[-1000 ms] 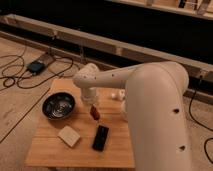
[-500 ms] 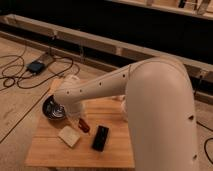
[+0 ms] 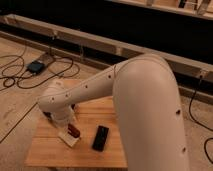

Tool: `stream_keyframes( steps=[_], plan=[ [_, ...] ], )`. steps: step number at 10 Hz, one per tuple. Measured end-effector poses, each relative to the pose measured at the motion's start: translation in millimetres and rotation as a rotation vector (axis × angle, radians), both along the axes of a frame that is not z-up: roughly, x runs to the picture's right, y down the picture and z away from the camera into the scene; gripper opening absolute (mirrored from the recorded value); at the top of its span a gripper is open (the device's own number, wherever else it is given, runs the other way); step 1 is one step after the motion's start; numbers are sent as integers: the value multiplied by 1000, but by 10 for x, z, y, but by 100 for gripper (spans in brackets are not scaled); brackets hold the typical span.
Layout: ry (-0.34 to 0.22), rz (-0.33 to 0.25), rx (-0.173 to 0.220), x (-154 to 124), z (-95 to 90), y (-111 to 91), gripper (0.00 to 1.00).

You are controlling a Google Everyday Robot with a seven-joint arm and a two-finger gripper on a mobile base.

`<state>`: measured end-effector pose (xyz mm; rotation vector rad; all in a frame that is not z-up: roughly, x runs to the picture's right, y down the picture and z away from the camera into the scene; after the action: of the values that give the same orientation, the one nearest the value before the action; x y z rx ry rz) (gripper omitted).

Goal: Place the pepper on the white sponge

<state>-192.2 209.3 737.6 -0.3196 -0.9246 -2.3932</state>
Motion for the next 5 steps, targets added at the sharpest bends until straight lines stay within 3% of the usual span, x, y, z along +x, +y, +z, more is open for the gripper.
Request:
stream_keyframes(
  steps=[5],
  plan=[
    [-70,-17,-51,-127,32,164,0]
  ],
)
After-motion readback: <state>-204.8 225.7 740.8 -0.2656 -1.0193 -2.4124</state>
